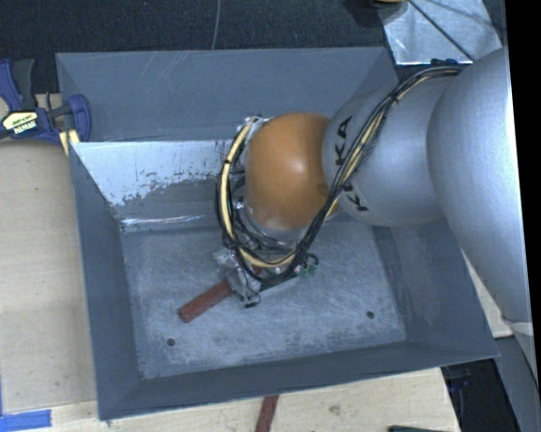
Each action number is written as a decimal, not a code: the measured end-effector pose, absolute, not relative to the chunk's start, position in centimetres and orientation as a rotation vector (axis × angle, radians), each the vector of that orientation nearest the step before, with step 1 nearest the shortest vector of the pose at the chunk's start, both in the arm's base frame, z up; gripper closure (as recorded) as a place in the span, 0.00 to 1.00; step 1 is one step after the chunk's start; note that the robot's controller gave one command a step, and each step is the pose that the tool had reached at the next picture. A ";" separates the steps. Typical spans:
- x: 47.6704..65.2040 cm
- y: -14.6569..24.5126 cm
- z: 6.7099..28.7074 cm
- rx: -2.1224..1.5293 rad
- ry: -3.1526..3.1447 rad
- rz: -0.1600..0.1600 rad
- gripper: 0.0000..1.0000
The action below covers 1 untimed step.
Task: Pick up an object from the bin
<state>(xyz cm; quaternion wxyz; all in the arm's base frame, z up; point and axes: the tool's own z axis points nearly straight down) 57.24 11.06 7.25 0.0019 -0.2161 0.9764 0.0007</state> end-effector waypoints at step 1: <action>57.2 11.1 7.3 -0.677 3.064 0.002 1.00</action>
Offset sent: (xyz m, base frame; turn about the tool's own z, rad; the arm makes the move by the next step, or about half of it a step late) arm 0.0103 0.0070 0.1922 0.0002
